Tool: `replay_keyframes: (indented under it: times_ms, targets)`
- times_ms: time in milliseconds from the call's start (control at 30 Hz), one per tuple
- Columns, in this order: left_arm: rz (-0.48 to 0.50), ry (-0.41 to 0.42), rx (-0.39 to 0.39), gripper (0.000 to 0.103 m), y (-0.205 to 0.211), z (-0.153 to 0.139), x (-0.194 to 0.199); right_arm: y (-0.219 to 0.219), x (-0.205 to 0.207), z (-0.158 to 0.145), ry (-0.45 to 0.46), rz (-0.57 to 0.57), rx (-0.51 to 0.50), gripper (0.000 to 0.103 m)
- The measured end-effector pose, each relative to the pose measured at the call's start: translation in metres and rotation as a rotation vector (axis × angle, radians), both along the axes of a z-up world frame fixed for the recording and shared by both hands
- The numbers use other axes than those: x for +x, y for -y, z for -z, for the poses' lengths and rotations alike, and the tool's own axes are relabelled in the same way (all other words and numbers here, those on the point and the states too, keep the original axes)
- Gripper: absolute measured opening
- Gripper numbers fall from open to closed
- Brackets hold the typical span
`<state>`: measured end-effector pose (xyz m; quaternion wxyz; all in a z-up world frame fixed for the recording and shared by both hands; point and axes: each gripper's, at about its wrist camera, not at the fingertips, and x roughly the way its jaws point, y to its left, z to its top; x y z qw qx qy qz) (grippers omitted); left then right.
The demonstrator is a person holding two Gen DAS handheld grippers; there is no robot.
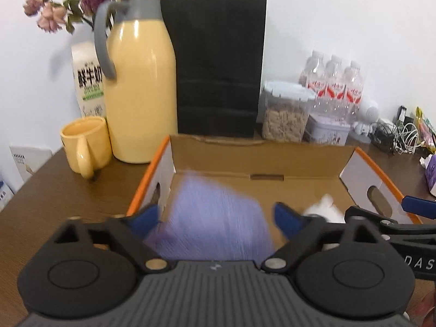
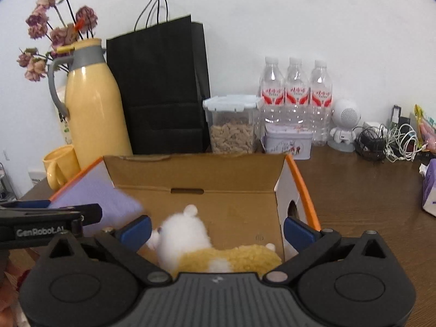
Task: Organize objects
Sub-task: 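Carry the cloth and plush toy into the cardboard box and release both, then withdraw both tools from the box back toward the remaining items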
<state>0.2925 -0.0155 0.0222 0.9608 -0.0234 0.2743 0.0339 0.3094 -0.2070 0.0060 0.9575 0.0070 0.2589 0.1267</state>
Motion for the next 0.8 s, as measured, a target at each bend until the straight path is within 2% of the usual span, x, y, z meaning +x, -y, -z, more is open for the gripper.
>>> replay_keyframes:
  times_ms: [333, 633, 800]
  targets:
    - [-0.005, 0.084, -0.006, 0.103, 0.004, -0.028, -0.025, 0.008, -0.023, -0.027, 0.076, -0.013, 0.012, 0.103]
    - [0.018, 0.174, 0.007, 0.103, 0.002, -0.055, -0.078, 0.020, -0.072, -0.052, 0.135, -0.044, 0.009, 0.103]
    - [0.030, 0.197, 0.013, 0.103, -0.004, -0.061, -0.112, 0.029, -0.105, -0.059, 0.148, -0.061, 0.008, 0.103]
